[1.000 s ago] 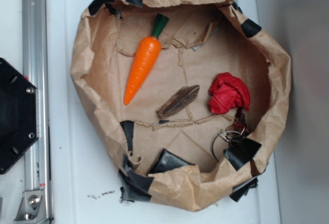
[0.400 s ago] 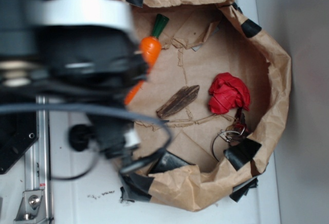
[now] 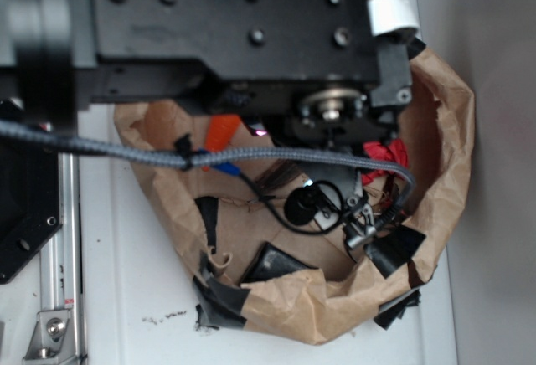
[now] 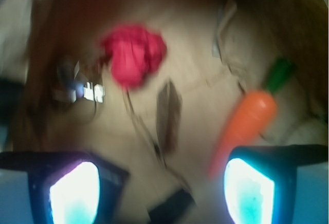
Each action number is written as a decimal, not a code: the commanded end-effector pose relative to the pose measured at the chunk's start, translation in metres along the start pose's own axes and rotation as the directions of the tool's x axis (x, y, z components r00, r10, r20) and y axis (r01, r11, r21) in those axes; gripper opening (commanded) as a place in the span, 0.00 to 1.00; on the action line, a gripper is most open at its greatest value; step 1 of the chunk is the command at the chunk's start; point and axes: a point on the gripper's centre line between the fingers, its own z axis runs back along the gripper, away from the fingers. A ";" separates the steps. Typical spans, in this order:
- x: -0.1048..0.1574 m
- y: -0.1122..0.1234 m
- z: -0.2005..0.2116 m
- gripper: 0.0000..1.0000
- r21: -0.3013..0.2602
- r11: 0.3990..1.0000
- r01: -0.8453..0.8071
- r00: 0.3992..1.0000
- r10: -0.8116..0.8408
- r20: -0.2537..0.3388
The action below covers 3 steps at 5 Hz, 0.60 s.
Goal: Grab the wood chip.
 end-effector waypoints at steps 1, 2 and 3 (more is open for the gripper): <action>0.022 0.007 -0.075 1.00 0.054 0.999 0.009 1.000 -0.010 0.022; 0.045 -0.011 -0.117 1.00 -0.011 0.996 0.087 0.996 -0.087 0.008; 0.050 -0.020 -0.126 0.00 -0.042 0.991 0.124 0.992 -0.124 -0.001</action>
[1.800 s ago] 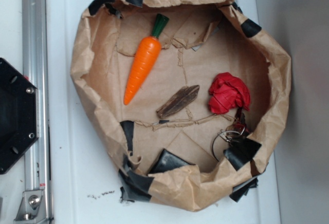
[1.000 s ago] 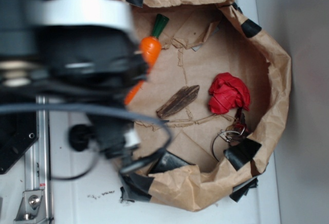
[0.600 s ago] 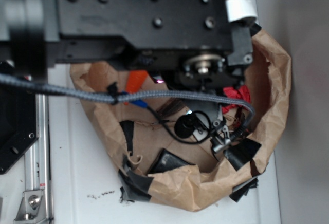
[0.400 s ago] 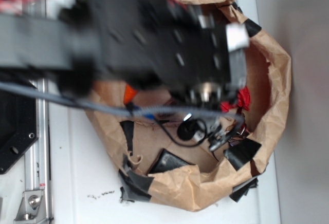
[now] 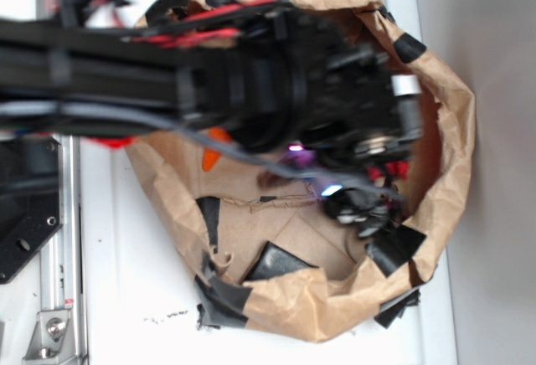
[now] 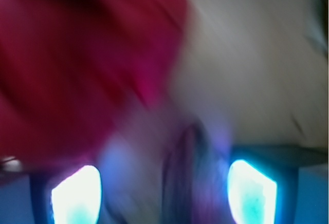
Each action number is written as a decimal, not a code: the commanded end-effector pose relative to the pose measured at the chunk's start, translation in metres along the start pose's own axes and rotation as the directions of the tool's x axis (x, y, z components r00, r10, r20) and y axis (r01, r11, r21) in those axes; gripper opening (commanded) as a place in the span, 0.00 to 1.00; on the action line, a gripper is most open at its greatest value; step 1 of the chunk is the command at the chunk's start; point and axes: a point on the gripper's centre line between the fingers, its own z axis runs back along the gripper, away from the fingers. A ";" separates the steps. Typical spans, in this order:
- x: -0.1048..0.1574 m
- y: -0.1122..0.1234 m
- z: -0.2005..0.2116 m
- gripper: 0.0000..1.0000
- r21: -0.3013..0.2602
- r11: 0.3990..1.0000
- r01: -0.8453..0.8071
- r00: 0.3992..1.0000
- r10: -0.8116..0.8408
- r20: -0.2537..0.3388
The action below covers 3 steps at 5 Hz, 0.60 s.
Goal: Grab the wood chip.
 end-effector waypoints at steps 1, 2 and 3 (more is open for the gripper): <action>0.006 0.006 0.002 0.00 -0.081 0.996 0.042 0.999 -0.041 0.014; 0.002 0.011 0.018 0.00 -0.067 0.994 0.087 0.996 -0.086 0.025; 0.000 0.023 0.036 1.00 -0.048 0.994 0.095 0.994 -0.092 0.066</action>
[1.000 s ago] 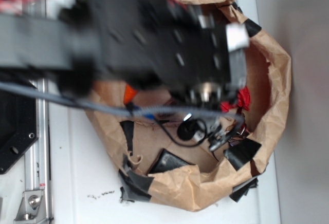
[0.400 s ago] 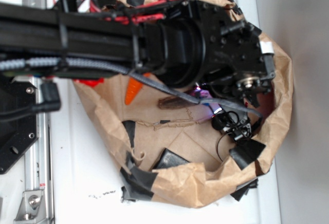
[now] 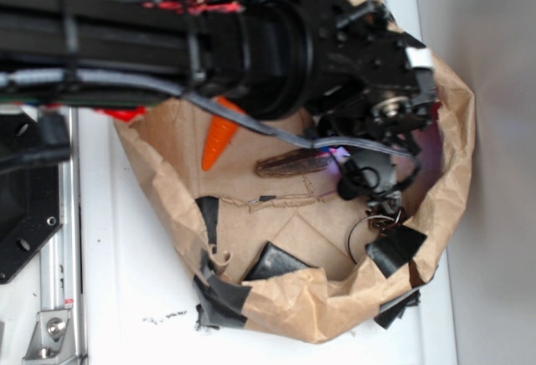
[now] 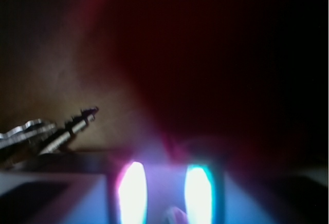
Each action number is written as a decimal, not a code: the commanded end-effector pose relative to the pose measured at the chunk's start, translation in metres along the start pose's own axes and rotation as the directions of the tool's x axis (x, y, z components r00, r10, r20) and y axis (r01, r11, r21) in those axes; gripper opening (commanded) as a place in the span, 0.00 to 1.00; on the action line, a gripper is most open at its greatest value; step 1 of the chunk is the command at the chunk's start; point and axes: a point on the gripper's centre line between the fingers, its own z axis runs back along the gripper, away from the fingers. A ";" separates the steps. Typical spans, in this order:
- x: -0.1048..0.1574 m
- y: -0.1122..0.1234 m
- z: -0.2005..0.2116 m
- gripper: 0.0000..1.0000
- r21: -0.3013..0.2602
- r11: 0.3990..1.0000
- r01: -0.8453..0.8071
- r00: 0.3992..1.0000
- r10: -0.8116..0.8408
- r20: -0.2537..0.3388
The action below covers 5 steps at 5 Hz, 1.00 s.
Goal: Grab the wood chip.
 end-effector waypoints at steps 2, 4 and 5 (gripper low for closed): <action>-0.006 0.019 0.034 1.00 -0.018 0.997 0.069 0.980 -0.064 0.189; -0.027 0.012 0.015 1.00 -0.033 0.996 0.078 0.995 -0.076 0.066; -0.037 0.011 0.004 1.00 -0.010 0.995 0.098 0.995 -0.098 -0.005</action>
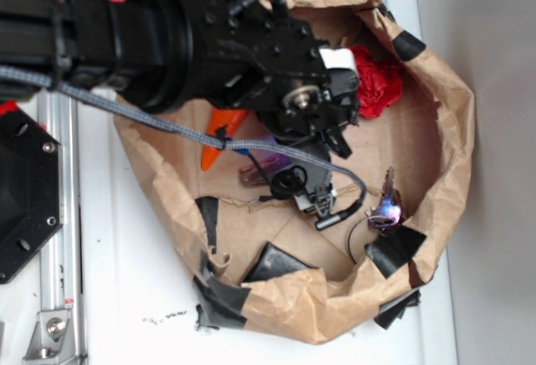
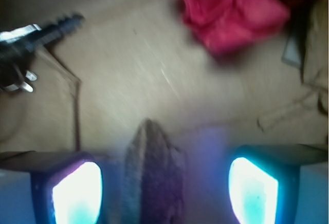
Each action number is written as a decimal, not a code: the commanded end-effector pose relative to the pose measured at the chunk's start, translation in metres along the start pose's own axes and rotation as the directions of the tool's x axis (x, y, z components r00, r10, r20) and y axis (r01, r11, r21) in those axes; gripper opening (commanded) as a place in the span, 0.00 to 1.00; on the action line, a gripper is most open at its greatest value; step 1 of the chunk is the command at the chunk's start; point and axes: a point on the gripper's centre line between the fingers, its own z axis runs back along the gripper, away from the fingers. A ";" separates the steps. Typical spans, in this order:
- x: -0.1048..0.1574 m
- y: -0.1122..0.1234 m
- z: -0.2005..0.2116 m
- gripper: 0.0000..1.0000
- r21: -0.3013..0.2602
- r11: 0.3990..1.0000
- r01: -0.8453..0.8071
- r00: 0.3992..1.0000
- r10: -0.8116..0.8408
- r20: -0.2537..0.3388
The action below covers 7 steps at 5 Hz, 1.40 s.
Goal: Grab the wood chip.
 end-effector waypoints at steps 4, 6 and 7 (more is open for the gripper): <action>-0.003 -0.005 0.008 0.00 0.093 0.972 0.215 0.975 -0.208 -0.079; 0.015 -0.040 0.101 0.00 0.084 0.870 0.485 0.874 -0.479 -0.080; 0.004 -0.053 0.119 0.00 0.107 0.854 0.510 0.859 -0.500 -0.107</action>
